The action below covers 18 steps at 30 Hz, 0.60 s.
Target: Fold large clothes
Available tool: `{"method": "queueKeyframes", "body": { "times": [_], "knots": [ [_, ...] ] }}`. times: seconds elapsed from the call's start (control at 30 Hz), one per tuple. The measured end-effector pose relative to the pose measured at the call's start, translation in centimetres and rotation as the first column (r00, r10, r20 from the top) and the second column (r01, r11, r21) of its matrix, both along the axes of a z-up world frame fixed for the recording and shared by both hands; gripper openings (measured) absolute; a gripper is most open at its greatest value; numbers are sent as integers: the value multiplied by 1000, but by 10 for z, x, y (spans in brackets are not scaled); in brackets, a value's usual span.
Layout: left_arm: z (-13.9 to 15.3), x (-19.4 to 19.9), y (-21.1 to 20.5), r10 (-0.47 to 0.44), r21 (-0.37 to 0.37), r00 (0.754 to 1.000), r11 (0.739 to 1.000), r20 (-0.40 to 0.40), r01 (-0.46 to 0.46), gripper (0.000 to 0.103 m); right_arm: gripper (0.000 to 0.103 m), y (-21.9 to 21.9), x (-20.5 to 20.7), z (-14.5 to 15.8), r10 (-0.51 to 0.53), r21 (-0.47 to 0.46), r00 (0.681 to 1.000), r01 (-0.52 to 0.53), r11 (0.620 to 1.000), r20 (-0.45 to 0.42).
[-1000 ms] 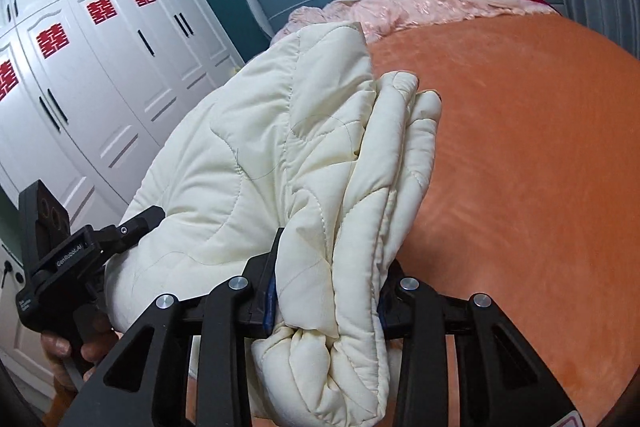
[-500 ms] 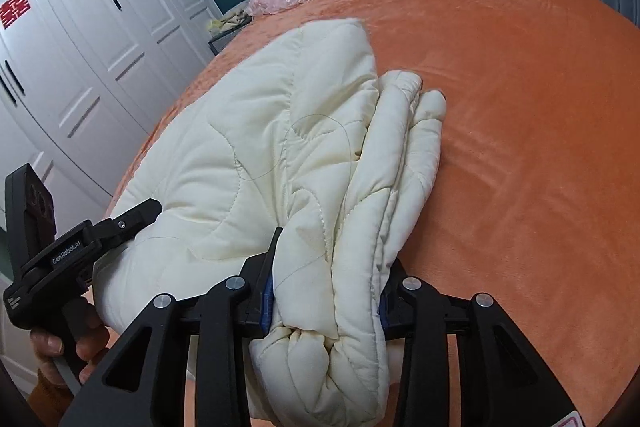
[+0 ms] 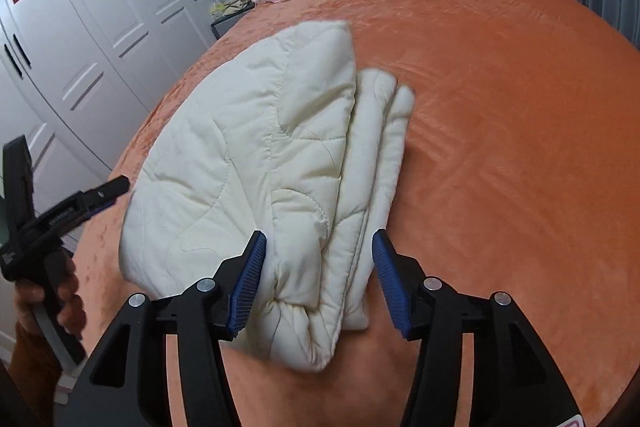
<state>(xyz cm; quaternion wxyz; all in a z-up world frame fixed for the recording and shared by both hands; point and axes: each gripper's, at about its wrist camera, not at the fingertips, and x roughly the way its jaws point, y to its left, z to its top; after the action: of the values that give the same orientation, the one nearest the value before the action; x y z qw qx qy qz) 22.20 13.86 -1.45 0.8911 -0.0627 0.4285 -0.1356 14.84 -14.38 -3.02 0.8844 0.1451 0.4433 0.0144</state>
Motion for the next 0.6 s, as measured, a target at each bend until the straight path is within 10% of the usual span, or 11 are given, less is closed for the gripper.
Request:
{"method": "queueKeyframes", "body": {
  "times": [0.13,0.6],
  "knots": [
    [25,-31,-6,18,42,1000,999,13,-19,68,46,-5,-37,20,-49,-145,999,49,988,8],
    [-16,-73,-48,115,85,982,991,-149,-103,67,44,48,-8,48,108,-24,992,-107,994,65]
  ]
}}
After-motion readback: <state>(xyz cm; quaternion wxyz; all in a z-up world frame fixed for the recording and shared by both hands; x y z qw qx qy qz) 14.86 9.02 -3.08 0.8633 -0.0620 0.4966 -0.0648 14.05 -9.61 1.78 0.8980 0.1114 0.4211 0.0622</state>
